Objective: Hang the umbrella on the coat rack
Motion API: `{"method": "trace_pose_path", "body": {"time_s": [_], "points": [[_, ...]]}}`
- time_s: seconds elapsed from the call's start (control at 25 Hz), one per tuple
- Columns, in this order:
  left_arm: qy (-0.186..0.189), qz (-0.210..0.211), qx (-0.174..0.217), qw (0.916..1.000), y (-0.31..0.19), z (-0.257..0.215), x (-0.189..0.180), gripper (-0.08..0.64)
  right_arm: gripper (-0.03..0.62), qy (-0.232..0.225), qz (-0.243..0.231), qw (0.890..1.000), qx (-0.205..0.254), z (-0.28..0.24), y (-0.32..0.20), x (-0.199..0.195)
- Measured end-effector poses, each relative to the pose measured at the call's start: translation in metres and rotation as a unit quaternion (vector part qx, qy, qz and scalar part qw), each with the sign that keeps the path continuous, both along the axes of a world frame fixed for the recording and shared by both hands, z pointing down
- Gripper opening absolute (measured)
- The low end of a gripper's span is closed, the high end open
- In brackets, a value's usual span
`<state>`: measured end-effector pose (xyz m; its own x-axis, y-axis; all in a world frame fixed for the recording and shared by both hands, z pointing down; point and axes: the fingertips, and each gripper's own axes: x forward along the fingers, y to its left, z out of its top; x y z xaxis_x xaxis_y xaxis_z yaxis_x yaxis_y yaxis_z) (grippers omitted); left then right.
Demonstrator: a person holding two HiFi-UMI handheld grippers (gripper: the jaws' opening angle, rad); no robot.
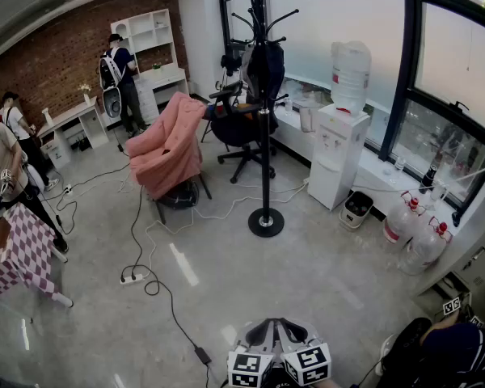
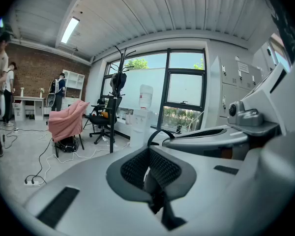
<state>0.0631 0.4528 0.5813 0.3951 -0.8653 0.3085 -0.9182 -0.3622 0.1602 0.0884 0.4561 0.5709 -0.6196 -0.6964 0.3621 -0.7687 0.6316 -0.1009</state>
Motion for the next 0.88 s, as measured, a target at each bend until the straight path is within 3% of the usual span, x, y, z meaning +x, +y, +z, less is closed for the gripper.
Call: {"method": "trace_pose_path", "body": {"time_s": [0.56, 0.88], "points": [[-0.002, -0.002, -0.016, 0.9999, -0.029, 0.009, -0.008, 0.011, 0.012, -0.016, -0.003, 1.0, -0.024, 0.012, -0.031, -0.01], [0.001, -0.013, -0.016, 0.9998, -0.073, 0.011, -0.02, 0.011, 0.011, -0.014, -0.001, 1.0, -0.02, 0.013, -0.075, -0.018]]}}
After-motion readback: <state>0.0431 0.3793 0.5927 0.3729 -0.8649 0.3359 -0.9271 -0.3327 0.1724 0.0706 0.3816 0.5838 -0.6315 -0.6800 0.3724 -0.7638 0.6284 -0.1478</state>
